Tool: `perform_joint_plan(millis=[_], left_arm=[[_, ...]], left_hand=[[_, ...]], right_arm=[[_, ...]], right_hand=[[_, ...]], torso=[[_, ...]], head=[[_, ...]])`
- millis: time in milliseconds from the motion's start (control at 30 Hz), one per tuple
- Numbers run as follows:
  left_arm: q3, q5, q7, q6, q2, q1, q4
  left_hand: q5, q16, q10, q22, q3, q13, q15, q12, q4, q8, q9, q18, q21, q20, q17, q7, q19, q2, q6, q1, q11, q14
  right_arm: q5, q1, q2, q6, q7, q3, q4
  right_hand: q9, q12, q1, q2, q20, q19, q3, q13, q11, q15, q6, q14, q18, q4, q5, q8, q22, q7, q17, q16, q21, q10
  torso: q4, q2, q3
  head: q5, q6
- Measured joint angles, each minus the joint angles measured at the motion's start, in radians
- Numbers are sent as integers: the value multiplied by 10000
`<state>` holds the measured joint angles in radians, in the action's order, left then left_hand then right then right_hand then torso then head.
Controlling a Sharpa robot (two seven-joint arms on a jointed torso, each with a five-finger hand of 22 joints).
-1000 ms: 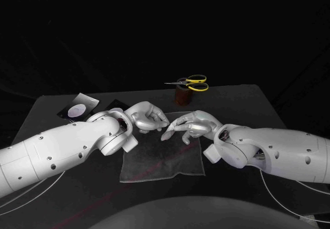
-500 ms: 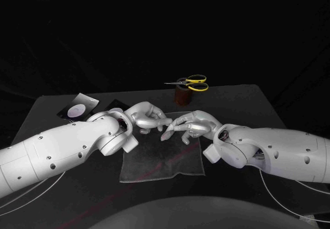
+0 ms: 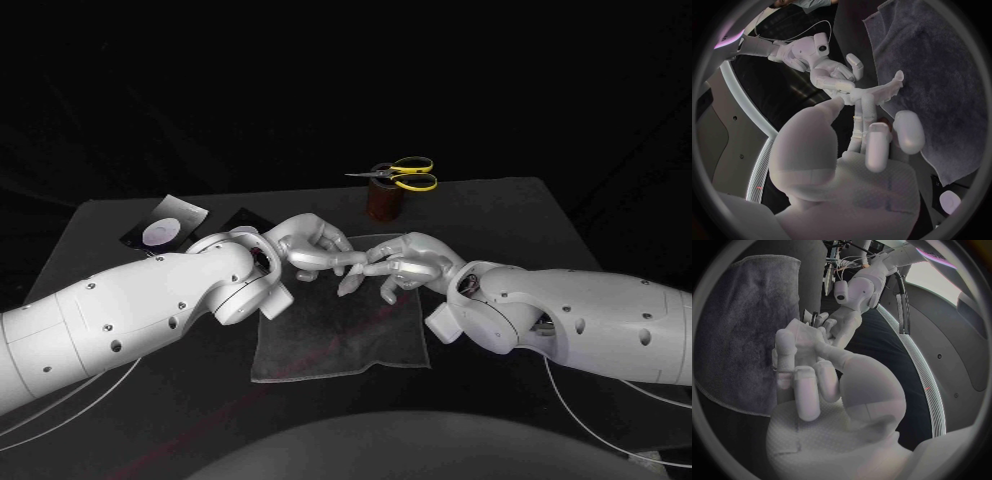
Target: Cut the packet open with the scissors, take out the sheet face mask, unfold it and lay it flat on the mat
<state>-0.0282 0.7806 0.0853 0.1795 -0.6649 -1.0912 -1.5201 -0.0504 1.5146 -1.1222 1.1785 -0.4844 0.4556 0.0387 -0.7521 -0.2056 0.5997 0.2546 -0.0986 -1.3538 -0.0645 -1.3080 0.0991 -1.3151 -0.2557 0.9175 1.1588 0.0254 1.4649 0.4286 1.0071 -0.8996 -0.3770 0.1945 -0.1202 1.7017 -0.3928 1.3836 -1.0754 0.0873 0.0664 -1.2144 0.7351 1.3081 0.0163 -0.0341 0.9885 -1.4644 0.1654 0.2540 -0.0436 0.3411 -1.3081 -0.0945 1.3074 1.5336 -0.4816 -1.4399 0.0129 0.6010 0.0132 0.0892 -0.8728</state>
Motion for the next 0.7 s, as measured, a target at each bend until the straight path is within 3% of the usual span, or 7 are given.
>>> perform_joint_plan(millis=[600,700], left_arm=[[1,156,211,-9,107,-2,21],[4,193,234,-9,109,-4,13]], left_hand=[[1,140,-77,302,555,181,0,-145,289,-58,60,2,-121,-1,0,-138,-145,14,324,958,-75,0],[4,152,-116,360,500,209,0,-146,343,-91,63,2,-151,54,0,-193,-200,235,442,1292,-111,0]], right_arm=[[0,-3,9,10,22,0,74],[0,-4,11,10,22,-5,70]], right_hand=[[0,-1,0,0,0,1,-1,-7,0,1,-12,1,-30,1,-28,37,6,-14,9,28,2,0],[-1,-2,0,0,0,1,-1,-3,1,1,-15,1,-32,0,-28,77,5,-18,9,28,2,0]], torso=[[-3,0,-1],[-3,2,-1]], head=[[54,0],[57,0]])
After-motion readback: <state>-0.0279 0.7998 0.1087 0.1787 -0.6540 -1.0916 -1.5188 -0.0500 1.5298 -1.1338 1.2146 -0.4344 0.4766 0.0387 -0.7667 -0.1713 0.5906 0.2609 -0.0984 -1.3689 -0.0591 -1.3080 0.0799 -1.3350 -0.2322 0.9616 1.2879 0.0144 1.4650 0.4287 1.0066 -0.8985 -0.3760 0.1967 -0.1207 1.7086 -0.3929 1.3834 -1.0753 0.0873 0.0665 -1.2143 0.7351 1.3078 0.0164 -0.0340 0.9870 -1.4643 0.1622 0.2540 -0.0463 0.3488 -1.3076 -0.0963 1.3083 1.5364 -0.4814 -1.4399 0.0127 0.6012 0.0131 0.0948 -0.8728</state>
